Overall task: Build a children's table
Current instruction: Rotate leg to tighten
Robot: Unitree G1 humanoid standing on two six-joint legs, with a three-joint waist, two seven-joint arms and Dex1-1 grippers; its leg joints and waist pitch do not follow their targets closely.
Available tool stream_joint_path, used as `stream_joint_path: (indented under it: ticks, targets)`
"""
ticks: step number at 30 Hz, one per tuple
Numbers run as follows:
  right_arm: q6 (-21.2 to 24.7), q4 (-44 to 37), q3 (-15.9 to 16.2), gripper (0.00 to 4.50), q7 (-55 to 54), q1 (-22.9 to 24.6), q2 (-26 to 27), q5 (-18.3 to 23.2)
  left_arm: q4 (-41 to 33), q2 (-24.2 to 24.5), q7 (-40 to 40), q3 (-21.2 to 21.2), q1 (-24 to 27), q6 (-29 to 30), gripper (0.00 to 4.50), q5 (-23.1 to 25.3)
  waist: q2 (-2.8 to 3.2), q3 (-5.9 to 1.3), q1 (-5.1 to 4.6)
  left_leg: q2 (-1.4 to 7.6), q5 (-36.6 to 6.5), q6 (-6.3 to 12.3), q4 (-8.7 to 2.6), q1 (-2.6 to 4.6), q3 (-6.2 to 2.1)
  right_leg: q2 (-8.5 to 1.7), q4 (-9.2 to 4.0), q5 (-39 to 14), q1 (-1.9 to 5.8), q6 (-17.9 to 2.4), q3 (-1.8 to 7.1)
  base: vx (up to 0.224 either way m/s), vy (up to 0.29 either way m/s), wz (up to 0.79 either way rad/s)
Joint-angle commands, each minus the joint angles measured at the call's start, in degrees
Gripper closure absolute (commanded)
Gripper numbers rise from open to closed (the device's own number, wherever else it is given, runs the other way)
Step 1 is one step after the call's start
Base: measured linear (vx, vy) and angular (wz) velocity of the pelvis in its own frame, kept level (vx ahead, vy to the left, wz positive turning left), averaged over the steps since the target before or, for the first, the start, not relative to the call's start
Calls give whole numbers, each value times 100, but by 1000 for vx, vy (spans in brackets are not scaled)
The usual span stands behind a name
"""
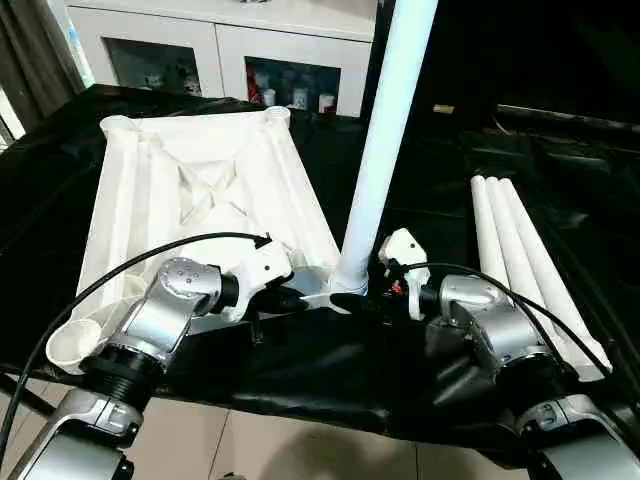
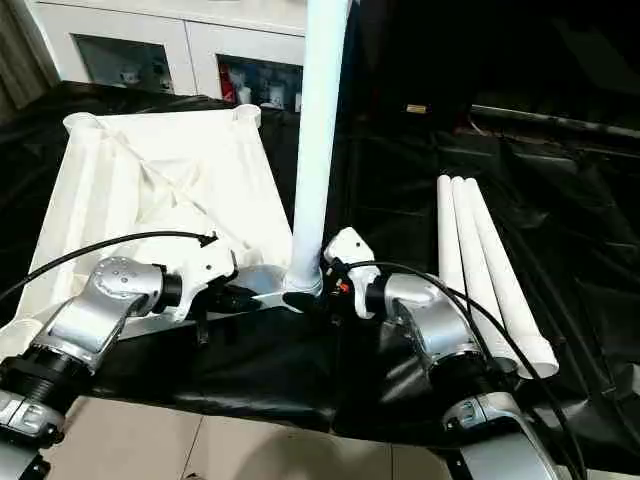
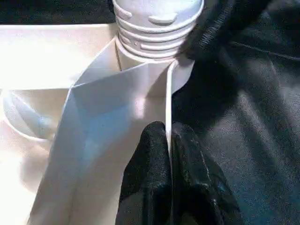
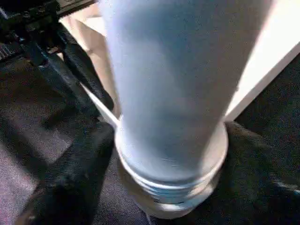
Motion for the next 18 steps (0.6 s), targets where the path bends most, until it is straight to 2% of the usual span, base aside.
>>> stream_joint_path:
  ticks: [1,4,10,13,17,18]
  targets:
    - [27,-137,9,136,106,-47,9,47,-12,-117,-115,-82,124,8,450,-189,-25,-318,7,263,-553,375,-341,-11,-51,-519,-389,-963,332,-1101,332,0,0,0]
    - [59,-181,15,148,135,-2,23,63,-53,-113,-121,-87,153,42,450,-195,-34,-320,9,258,-548,364,-339,-15,-51,-521,-392,-1040,339,-1055,334,0,0,0]
    - [82,-183,-13,170,16,79,64,49,-44,-123,-106,-104,170,48,450,-187,-33,-329,9,254,-456,391,-330,-16,-49,-515,-369,-862,343,-1082,332,0,0,0]
    - [36,31,-162,171,-481,85,217,3,88,-262,139,-79,128,-18,450,-124,-26,-322,3,254,-518,350,-337,-8,-49,-516,-382,-958,330,-1072,331,0,0,0]
    - [-21,859,-713,173,-2595,-83,770,-138,783,-916,1337,86,-159,40,450,96,-38,-290,-33,228,-801,132,-358,2,-55,-526,-483,-1819,313,-816,331,0,0,0]
    - [30,1010,-849,173,-3089,-120,915,-121,970,-1113,1710,97,-246,99,450,185,-32,-274,-39,224,-914,37,-372,54,-56,-520,-525,-2125,262,-722,338,0,0,0]
